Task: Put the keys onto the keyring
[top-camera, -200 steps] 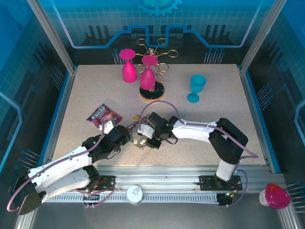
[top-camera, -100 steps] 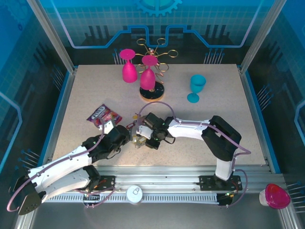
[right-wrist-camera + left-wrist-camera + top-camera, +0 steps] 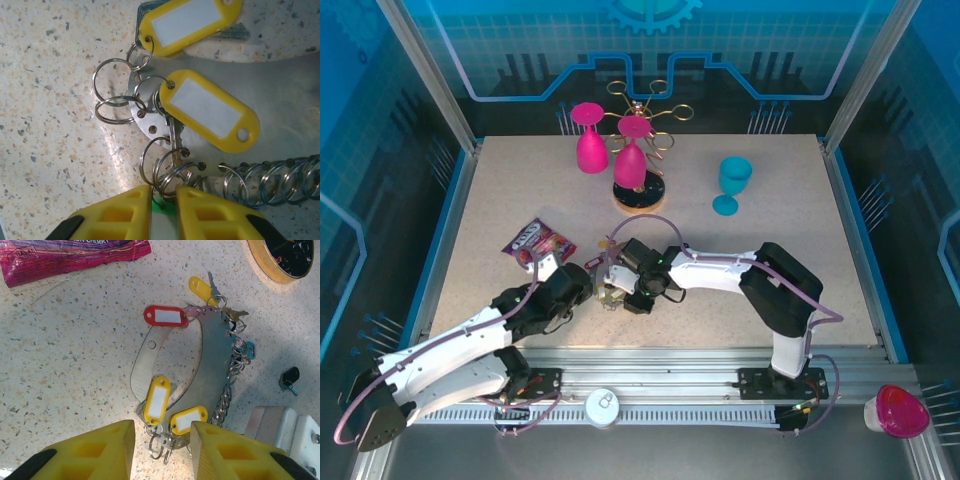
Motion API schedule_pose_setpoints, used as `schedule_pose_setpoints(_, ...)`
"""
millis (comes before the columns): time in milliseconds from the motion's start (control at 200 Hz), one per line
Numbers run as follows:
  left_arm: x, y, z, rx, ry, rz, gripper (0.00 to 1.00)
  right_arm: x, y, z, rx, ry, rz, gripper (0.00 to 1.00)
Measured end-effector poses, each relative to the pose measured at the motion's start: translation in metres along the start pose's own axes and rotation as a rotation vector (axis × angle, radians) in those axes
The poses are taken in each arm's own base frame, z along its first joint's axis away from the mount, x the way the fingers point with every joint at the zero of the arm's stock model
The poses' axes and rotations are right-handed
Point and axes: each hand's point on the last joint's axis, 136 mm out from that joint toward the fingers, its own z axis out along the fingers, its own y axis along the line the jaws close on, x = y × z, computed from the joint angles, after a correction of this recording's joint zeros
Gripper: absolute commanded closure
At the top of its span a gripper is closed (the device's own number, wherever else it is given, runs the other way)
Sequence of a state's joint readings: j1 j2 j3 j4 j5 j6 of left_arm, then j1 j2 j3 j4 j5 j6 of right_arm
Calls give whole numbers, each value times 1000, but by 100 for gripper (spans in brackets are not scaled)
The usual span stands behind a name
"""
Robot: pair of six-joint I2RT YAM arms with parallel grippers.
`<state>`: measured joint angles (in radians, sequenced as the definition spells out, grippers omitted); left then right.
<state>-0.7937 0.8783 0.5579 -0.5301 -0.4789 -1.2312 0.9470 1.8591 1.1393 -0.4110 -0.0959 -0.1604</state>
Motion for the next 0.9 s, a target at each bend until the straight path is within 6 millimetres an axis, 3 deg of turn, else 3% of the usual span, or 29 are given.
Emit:
schedule_pose_setpoints(285,-1,-1,-2,8,-3,-4,65,-2,-7,0,41,-6,-1,100)
schedule_pose_setpoints(595,0,-1,0,10,1,19,57,-10,-6,-3,36,-51,89,100)
schedule_pose_setpoints(901,18,12,8,2,67,35,55,-1,-12,-15,13,-93,244,100)
